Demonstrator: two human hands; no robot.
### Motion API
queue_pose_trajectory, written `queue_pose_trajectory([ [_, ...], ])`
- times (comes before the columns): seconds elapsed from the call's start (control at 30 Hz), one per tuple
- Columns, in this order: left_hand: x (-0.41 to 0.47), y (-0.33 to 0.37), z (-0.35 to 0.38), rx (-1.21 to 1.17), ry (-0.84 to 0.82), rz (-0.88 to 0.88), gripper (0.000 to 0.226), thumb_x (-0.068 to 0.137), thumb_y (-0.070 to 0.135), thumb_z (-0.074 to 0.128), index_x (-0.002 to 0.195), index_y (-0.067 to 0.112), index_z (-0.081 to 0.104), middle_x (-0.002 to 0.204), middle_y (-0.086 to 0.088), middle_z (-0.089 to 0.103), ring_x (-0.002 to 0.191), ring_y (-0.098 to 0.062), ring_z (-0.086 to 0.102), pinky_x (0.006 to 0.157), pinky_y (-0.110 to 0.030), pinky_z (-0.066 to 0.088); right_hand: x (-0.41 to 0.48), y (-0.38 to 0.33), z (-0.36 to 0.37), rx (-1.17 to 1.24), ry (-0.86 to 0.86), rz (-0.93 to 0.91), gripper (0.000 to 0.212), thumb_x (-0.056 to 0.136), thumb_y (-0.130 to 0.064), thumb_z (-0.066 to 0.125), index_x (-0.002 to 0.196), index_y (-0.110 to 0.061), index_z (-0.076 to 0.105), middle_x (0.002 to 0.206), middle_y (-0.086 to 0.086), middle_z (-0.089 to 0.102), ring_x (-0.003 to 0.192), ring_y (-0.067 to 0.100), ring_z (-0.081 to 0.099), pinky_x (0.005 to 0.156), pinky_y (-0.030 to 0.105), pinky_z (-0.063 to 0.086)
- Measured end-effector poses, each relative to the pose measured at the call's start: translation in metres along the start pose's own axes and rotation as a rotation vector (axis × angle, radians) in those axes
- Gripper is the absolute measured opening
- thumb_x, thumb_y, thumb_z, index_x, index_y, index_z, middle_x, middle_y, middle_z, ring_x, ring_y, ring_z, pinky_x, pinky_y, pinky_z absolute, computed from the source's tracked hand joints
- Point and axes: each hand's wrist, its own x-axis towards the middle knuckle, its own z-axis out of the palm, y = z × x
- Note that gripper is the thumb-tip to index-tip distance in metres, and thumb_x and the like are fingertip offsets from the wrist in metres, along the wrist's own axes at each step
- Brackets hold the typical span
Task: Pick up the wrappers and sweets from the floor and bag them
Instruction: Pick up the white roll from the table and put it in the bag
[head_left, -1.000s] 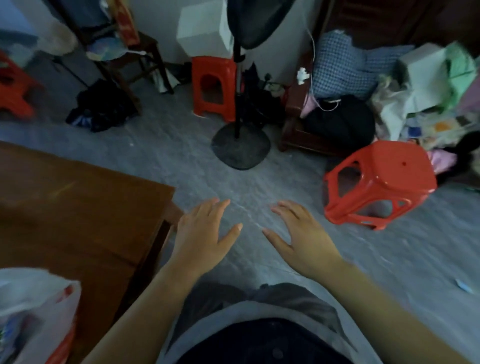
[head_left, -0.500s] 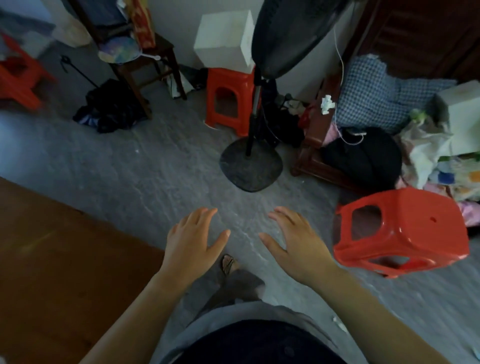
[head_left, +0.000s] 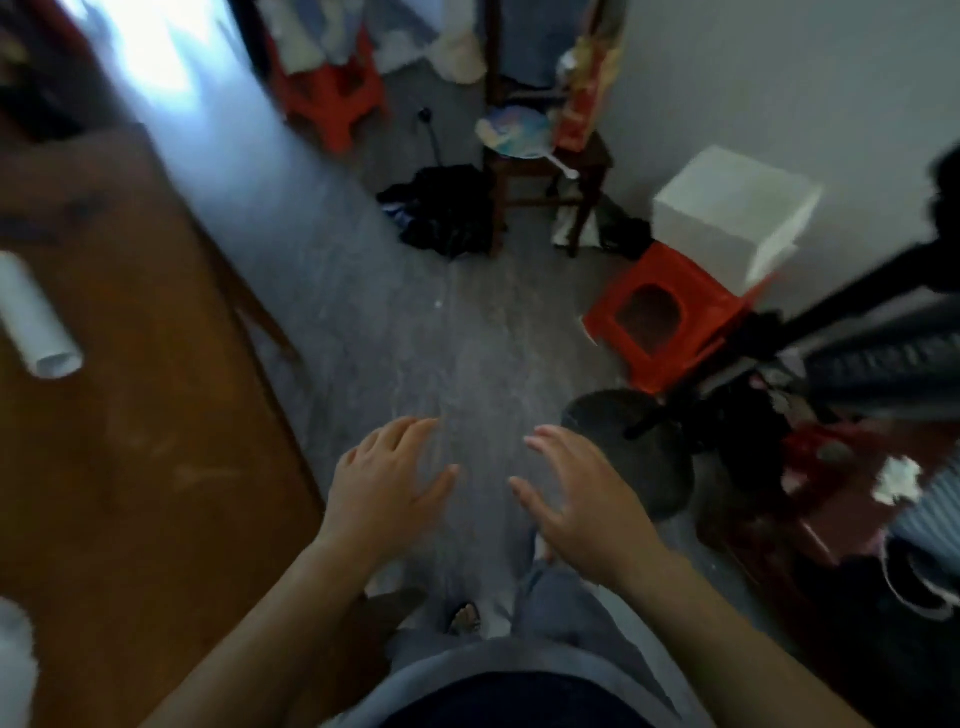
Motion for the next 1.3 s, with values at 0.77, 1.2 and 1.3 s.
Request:
queue_pose_trajectory([
  [0.77, 0.064, -0.202, -0.058, -0.201, 0.344, -1.150, 0.061, 0.088, 0.059, 0.037, 0.140, 0.027, 0.029, 0.150, -0.001, 0.030, 0.138, -0.020, 0.025, 0.110, -0.050, 0.028, 0.360, -0.231, 0.066, -0.204, -0.574, -0.990, 0.056, 0.089, -0.054, 0.040, 0.135, -0.022, 0.036, 0.145, -0.004, 0.034, 0.134, 0.016, 0.029, 0.105, 0.034, 0.033],
  [1.2, 0.065, -0.271, -0.031, -0.290, 0.347, -1.320, 0.069, 0.080, 0.066, 0.009, 0.144, 0.039, 0.004, 0.157, 0.004, 0.002, 0.143, -0.019, -0.002, 0.114, -0.052, 0.002, 0.408, -0.399, 0.165, -0.433, -0.742, -1.138, 0.050, 0.092, -0.046, 0.044, 0.136, -0.024, 0.033, 0.148, -0.001, 0.021, 0.135, 0.021, 0.022, 0.097, 0.037, 0.038],
  [1.3, 0.069, -0.267, -0.033, -0.325, 0.379, -1.363, 0.060, 0.091, 0.058, 0.023, 0.144, 0.040, 0.004, 0.157, 0.007, -0.005, 0.143, -0.016, -0.009, 0.115, -0.050, -0.002, 0.410, -0.434, 0.202, -0.467, -0.727, -1.179, 0.049, 0.092, -0.042, 0.046, 0.136, -0.023, 0.034, 0.150, 0.001, 0.017, 0.137, 0.026, 0.018, 0.098, 0.044, 0.042],
])
